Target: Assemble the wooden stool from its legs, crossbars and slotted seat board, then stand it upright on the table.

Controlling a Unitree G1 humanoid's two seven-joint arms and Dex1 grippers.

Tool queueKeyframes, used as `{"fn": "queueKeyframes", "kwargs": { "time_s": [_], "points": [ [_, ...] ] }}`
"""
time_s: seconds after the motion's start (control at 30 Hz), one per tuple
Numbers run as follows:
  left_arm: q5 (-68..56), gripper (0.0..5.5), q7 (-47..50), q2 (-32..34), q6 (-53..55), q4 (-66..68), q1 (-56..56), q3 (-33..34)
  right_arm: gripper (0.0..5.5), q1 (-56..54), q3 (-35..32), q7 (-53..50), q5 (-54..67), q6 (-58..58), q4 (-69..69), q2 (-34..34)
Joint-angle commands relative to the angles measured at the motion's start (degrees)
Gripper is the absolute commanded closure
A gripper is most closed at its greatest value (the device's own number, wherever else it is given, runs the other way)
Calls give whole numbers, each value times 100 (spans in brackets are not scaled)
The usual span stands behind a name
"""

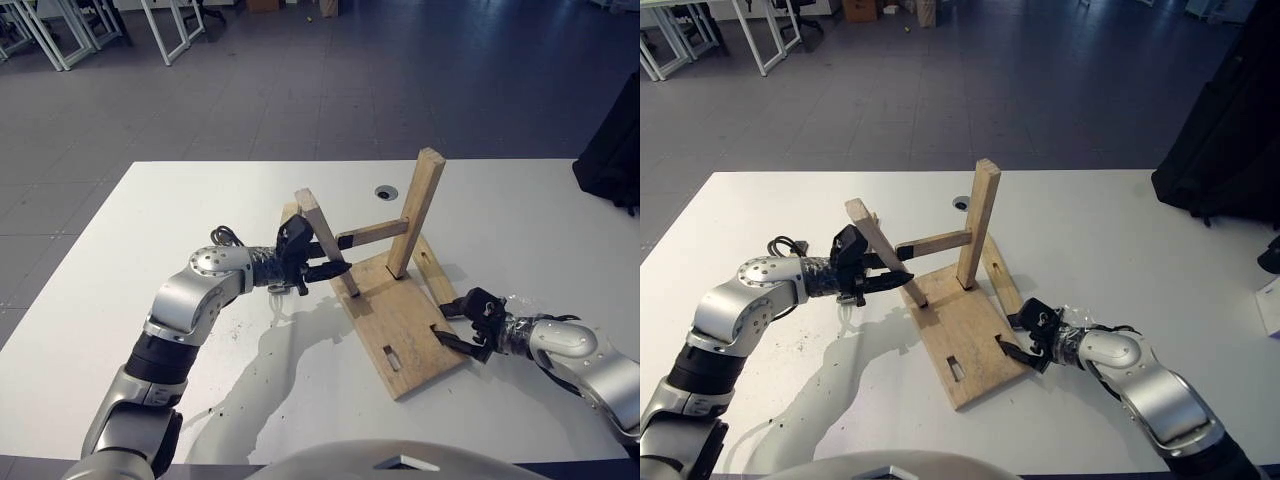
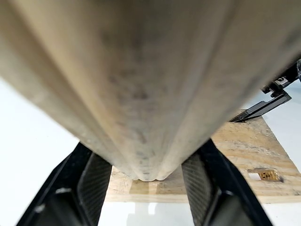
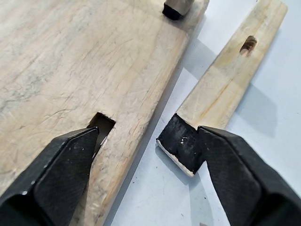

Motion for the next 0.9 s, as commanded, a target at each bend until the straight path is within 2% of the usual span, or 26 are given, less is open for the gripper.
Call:
{"fn": "queueKeyframes", "kwargs": {
  "time_s": [0.03, 0.13, 0.2, 0.3, 0.4, 0.47, 0.53, 0.6, 0.63, 0.77, 0.83, 0.9],
  "points": [
    [856, 346, 142, 505, 245, 555, 181, -523, 163, 35, 128, 82, -108, 196, 141, 57],
    [1007, 346, 151, 647, 76, 522, 172, -734, 163, -17, 66, 94, -81, 231, 119, 69],
    [947, 346, 168, 687, 17, 520, 239, -744, 163, -231, -238, 135, 153, 373, 30, 115],
    [881, 346, 192, 718, -53, 559, 298, -716, 229, -865, -1094, 151, 989, 947, -316, 426],
    [795, 346, 230, 658, -35, 623, 331, -643, 276, -1696, -1762, -246, 2645, 2027, -777, 1327],
    [724, 346, 240, 607, -9, 680, 331, -593, 318, -2144, -2128, -1208, 4357, 2439, -798, 2190],
    [707, 346, 242, 597, -28, 730, 327, -586, 354, -2563, -2250, -2222, 5180, 2416, -530, 2915],
    [710, 346, 224, 571, -59, 782, 292, -613, 354, -2933, -2067, -3003, 4907, 2235, -257, 3476],
    [711, 346, 208, 555, -72, 800, 272, -631, 354, -3116, -1805, -3315, 4359, 2013, -109, 3640],
    [711, 346, 154, 572, -84, 779, 250, -702, 354, -3561, -825, -3851, 2418, 922, 334, 3838],
    [711, 346, 151, 595, -85, 769, 258, -703, 354, -3452, 25, -3614, 1403, 326, 664, 3598],
    [715, 346, 156, 581, -84, 801, 214, -701, 354, -3000, 1241, -3268, 218, -361, 1271, 3129]
  ]
}}
